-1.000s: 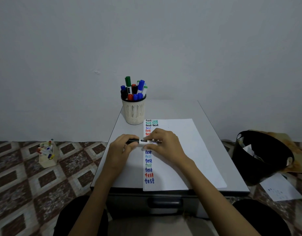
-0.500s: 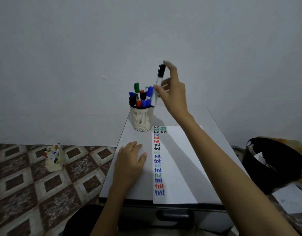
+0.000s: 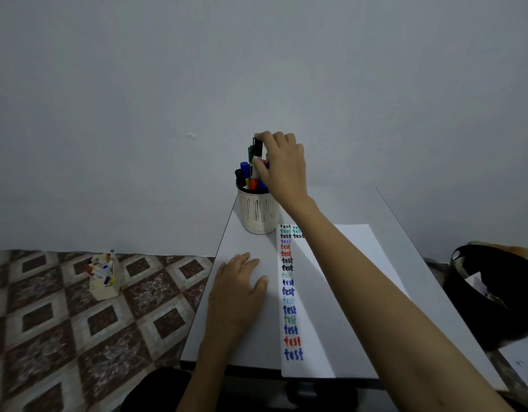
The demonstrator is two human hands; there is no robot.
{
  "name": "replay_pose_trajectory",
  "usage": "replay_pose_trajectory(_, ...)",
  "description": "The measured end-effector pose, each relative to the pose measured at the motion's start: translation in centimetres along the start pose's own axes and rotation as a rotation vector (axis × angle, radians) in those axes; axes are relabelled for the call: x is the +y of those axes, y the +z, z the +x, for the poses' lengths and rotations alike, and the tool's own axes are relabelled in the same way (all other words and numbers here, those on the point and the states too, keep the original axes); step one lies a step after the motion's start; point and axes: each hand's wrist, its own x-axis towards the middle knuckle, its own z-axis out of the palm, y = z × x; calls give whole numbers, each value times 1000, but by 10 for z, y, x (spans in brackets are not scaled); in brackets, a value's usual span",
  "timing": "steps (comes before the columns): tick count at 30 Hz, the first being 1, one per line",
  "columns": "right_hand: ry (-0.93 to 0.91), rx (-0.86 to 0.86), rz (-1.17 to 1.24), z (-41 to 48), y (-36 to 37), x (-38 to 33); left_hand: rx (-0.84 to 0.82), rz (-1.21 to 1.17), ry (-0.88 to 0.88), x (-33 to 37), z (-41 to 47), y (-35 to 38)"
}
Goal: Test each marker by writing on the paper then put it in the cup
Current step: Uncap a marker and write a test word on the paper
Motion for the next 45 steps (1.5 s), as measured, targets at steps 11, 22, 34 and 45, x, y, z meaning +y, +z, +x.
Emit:
replay_pose_trajectory(11, 171, -278, 411, -18, -33, 36, -46, -22, -40, 2, -1, -3)
replay_pose_trajectory(22, 641, -765, 354, -162, -170, 83, -132, -216, -9, 5, -3, -13)
replay_pose_trajectory(34, 668, -817, 352, -254, -255, 68, -376, -175, 272, 20, -76, -46)
replay_pose_trajectory(45, 582, -646, 444, -259, -256, 69, -240, -335, 262, 18, -80, -41)
